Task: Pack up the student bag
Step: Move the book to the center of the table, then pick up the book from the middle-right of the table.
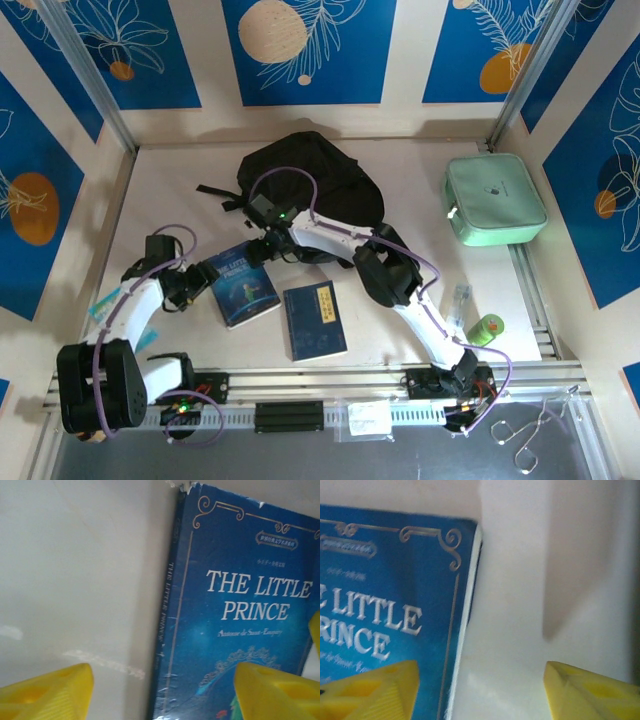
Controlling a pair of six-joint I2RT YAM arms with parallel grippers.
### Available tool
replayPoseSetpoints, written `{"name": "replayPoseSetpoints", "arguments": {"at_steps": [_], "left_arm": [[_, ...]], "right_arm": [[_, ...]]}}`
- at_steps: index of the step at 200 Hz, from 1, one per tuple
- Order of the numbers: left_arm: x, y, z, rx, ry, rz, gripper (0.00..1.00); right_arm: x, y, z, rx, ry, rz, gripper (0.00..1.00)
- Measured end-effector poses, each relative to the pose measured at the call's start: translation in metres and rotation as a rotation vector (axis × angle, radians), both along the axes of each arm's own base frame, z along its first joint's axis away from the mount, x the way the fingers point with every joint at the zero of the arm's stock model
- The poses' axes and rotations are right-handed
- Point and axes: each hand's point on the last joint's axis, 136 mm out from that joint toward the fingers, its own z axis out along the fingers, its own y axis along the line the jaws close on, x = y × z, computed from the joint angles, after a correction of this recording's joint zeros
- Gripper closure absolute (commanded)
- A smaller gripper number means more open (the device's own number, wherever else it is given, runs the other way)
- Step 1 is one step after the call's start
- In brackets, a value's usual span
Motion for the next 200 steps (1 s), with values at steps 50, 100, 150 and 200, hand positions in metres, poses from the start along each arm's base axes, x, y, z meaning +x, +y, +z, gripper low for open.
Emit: {"name": "replayPoseSetpoints", "arguments": {"at_steps": [50,100,150,200], "left_arm": [[0.007,-0.010,-0.007,-0.057,0.006,-0.017,0.50],[0.012,-0.015,-0.018,-0.088,0.018,-0.028,0.60],[0.012,-0.017,-0.023,-0.101,0.018,-0.035,0.58],[0.012,-0.021,-0.026,-0.119,0.025,-0.056,0.56]], "right_arm": [[-0.013,0.004,0.007,0.051,0.068,-0.011,0.63],[-0.020,-0.005,-0.003,0.018,0.101,-0.030,0.75],[-0.020,-0.006,-0.005,0.014,0.104,-0.031,0.79],[-0.021,-0.005,-0.006,0.019,0.111,-0.031,0.81]]}}
